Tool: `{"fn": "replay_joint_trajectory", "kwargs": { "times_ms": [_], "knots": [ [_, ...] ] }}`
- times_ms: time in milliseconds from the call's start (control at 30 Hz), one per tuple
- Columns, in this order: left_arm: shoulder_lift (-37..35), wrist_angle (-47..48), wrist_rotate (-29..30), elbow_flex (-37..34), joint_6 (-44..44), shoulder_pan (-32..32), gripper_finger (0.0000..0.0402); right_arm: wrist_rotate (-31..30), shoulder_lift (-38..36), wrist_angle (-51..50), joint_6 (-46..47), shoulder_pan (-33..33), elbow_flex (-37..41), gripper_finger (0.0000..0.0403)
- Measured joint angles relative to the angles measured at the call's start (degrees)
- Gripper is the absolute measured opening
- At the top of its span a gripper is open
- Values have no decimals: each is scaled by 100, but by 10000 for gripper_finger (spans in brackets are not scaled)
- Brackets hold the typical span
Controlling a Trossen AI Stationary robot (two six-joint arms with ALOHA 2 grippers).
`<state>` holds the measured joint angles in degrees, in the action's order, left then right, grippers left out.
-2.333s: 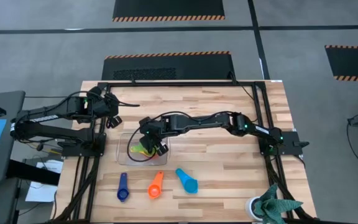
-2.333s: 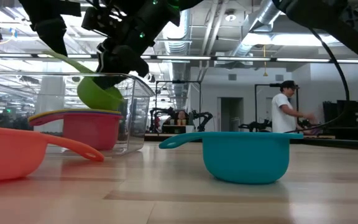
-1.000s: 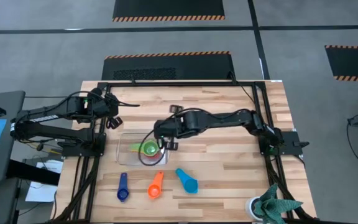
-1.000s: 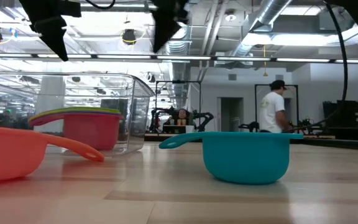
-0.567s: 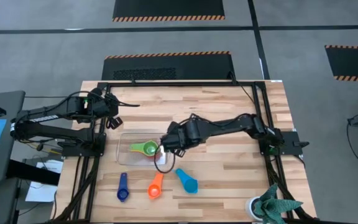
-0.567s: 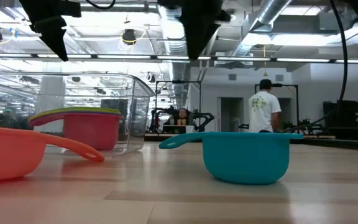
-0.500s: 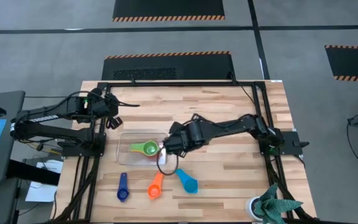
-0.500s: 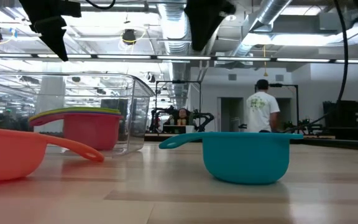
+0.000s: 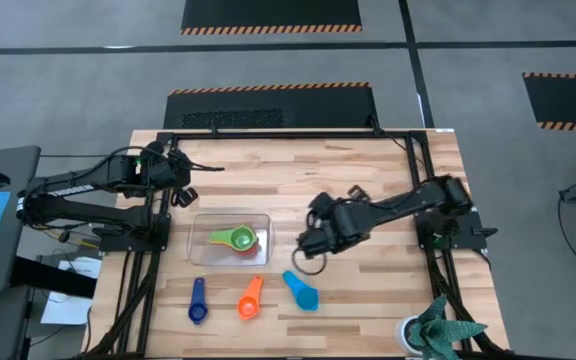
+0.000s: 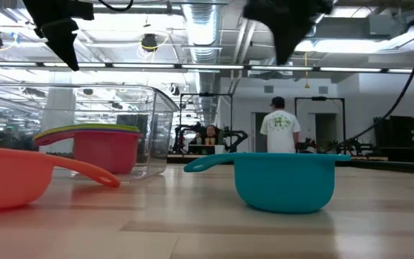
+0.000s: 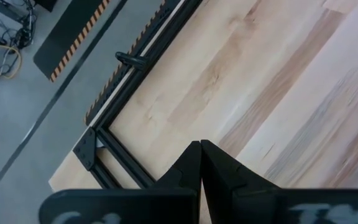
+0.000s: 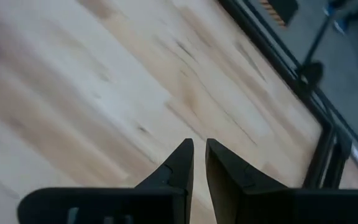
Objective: Nest measuring cups in basket
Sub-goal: Stack the light blue measuring cup on top of the green measuring cup in the transparent bin
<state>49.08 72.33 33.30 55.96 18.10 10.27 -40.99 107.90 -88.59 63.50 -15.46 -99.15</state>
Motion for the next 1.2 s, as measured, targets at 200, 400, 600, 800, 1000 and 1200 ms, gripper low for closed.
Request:
{"fn": "replay_joint_trajectory", "kwargs": {
  "times_ms": [200, 400, 600, 800, 1000, 1200],
  "knots": [
    [2, -24, -2, 0, 305, 2, 0, 174, -1040, 1805, 943, -180, 2100, 65],
    [2, -26, 0, 0, 587, 1, 0, 1401, -1739, 5130, 718, -264, 4124, 65],
    [2, -28, 5, 0, 750, 1, 0, 2723, -1684, 7913, -67, -243, 5080, 65],
    [2, -30, 9, 0, 834, 0, 0, 2918, -1468, 8524, -180, -205, 5082, 65],
    [4, -30, 11, 0, 827, 2, 0, 3216, -1399, 8626, -995, -214, 5086, 74],
    [5, -29, 11, 0, 812, 2, 0, 3209, -1399, 8910, -1148, -120, 5082, 91]
  ]
}}
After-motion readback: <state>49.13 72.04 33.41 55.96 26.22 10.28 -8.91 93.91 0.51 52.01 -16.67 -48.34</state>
